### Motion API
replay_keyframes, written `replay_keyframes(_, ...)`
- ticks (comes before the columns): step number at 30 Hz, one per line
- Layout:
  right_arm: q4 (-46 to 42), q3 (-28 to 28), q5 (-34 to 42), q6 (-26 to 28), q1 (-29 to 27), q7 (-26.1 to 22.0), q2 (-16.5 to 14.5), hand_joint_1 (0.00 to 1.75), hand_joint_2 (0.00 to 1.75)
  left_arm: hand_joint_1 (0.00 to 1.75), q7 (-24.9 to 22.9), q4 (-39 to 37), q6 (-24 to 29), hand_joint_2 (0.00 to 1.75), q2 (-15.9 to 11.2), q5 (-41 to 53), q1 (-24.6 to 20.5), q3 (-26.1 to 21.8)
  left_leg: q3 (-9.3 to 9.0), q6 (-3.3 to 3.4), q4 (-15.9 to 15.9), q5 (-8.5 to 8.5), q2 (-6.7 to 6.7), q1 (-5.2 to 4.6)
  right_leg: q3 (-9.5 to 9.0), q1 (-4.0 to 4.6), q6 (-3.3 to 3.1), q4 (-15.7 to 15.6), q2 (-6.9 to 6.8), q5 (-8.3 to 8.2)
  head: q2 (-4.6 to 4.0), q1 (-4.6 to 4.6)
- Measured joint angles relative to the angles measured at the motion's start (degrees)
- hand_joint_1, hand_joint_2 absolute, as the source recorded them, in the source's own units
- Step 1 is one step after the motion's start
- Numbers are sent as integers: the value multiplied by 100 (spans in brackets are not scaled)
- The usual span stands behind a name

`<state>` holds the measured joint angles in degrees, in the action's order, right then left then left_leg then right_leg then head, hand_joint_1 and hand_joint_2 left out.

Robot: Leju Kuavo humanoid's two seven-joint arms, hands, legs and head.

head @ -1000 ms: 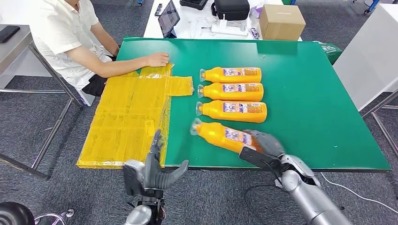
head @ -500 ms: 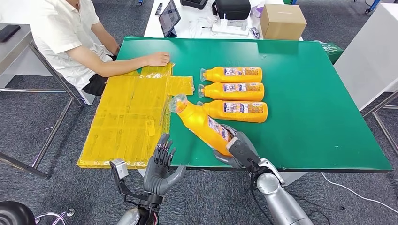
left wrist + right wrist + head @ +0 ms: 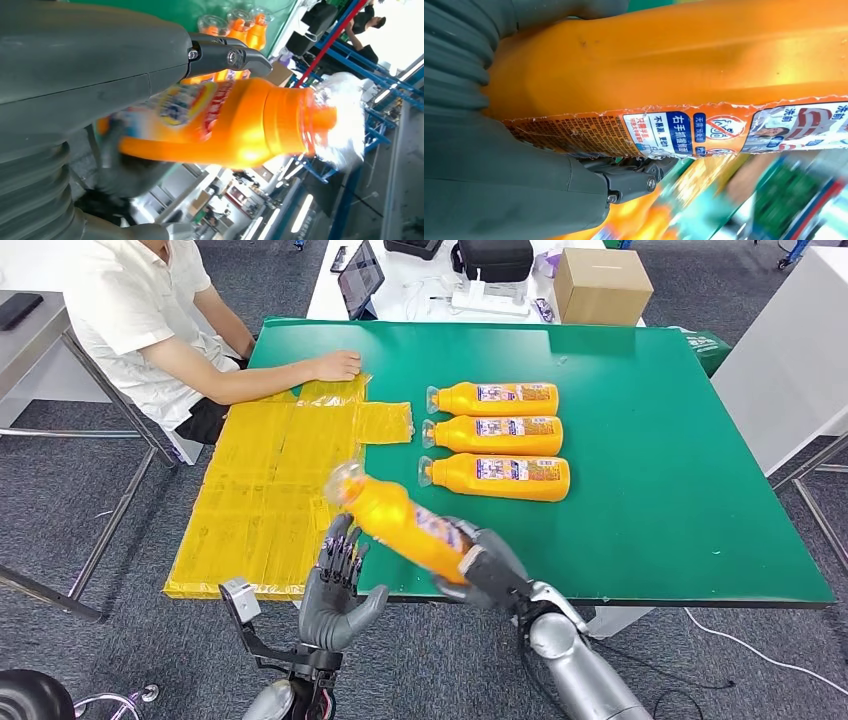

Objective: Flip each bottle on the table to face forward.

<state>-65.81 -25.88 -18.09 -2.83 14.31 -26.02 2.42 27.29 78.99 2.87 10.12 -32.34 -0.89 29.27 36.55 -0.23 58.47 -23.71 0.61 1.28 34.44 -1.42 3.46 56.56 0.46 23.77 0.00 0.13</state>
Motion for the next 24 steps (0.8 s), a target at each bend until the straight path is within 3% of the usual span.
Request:
replay_keyframes(9, -277, -737, 349, -590, -130, -623, -98, 163, 175, 0, -21, -113, -284, 175, 72, -489, -202, -38, 1, 0, 0, 0, 0, -1, 2, -1, 0, 0, 0, 0, 0, 1)
replay_keyframes(15, -300, -776, 923, -1042, -167, -696, -91, 166, 175, 0, 86, -134, -183, 175, 130, -556, -238, -34, 1, 0, 0, 0, -1, -1, 2, -1, 0, 0, 0, 0, 0, 1)
replay_keyframes(23, -299, -775, 1016, -1092, -181, -702, -91, 162, 175, 0, 101, -154, -182, 175, 146, -600, -250, -31, 1, 0, 0, 0, -3, 0, 3, -1, 0, 0, 1, 0, 0, 1)
replay_keyframes(24, -298, -774, 1020, -1099, -183, -702, -90, 155, 175, 40, 114, -154, -193, 175, 146, -604, -251, -30, 1, 0, 0, 0, -3, 0, 3, -1, 0, 0, 1, 0, 0, 1)
